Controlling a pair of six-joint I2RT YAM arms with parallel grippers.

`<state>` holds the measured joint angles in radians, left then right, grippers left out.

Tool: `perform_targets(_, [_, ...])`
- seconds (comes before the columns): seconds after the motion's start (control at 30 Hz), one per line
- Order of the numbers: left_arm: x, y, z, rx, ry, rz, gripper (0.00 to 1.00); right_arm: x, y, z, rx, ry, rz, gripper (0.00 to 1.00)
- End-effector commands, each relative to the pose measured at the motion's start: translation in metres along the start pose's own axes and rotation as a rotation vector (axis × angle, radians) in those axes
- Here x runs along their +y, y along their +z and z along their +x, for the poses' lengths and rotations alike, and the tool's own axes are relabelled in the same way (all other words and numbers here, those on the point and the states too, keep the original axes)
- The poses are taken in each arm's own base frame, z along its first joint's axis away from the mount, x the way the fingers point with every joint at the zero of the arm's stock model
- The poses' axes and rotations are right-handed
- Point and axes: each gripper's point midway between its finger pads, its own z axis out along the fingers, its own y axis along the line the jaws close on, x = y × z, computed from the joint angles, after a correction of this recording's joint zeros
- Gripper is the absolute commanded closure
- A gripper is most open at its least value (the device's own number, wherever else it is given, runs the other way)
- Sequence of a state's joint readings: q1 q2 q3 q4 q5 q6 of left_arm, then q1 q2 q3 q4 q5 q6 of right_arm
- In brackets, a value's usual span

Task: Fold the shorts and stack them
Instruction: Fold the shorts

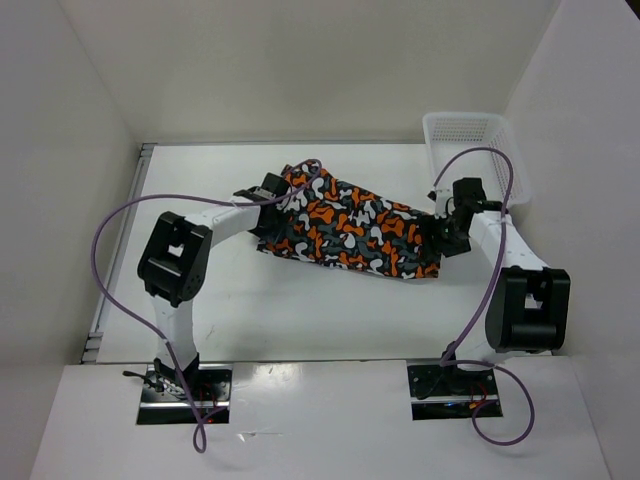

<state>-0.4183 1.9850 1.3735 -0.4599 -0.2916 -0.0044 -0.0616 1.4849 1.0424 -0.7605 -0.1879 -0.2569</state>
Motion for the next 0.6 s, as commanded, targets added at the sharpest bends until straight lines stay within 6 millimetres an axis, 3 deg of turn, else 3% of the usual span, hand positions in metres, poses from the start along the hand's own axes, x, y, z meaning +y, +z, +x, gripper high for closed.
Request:
perform_targets(0.0, [0.004,0.011,0.027,0.062,0.003,-0.008,0.33,-0.007,0.002,-0.006,-0.041,0.024,0.037,0.29])
perform_targets(0.13, [0.011,0.013,0.025,0.073,-0.044,0.053,0.33,-0.011,0.007,-0.002,-0.017,0.037,0.059,0.24])
perform_targets(0.27, [0.018,-0.016,0.0,-0.005,-0.094,0.142,0.33,-0.006,0.018,0.001,0.018,0.006,0.044,0.24])
perform_targets(0.4, [0.011,-0.052,-0.024,-0.075,-0.132,0.322,0.33,-0.005,0.025,0.0,0.033,-0.034,0.067,0.24])
perform_targets(0.5, [0.007,-0.061,-0.033,-0.099,-0.14,0.379,0.3,-0.006,0.03,0.004,0.053,-0.041,0.063,0.24])
perform_targets(0.57, [0.007,-0.051,-0.027,-0.073,-0.15,0.387,0.28,0.004,0.032,0.002,0.057,-0.088,0.057,0.24])
